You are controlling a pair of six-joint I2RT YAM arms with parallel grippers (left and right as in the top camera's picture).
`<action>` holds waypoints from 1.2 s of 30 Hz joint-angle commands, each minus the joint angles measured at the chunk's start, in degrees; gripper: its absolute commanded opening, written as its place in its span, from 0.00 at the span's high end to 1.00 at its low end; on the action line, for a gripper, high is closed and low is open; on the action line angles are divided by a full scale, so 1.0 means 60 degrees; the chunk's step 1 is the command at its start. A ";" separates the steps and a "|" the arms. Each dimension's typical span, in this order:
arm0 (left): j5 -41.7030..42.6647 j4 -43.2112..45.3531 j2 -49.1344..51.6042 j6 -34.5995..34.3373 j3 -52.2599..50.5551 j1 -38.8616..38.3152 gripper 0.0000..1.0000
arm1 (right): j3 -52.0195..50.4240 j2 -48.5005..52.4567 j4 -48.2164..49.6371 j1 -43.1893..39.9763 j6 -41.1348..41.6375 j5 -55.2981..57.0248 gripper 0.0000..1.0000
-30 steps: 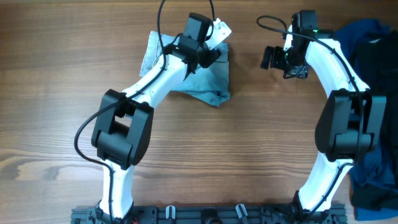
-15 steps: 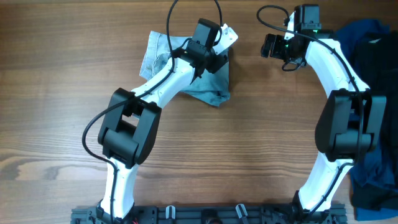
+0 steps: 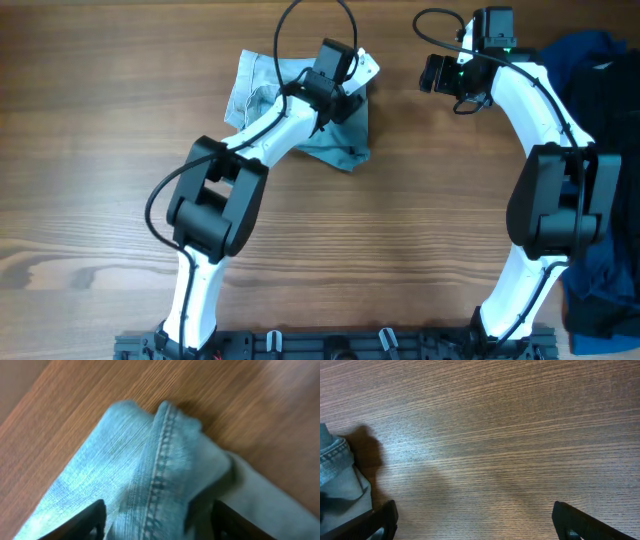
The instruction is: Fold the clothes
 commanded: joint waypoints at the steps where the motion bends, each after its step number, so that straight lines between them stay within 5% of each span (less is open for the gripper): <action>1: -0.1082 0.0452 0.0146 -0.0036 0.0015 0.0022 0.52 | 0.0029 -0.0229 0.0040 0.0022 -0.0018 0.0168 0.00; 14: -0.1974 0.2269 0.0146 -0.0036 0.0015 0.0033 0.57 | 0.0029 -0.0229 0.0040 0.0022 -0.0015 0.0168 0.00; 22: -0.1373 0.2138 0.0273 -0.0164 0.0015 0.0484 0.56 | 0.0029 -0.0229 0.0040 0.0022 -0.0015 0.0168 0.00; 36: -0.1020 0.2408 0.0557 -0.2033 0.0018 0.1690 0.46 | 0.0029 -0.0229 0.0040 0.0022 -0.0018 0.0168 0.00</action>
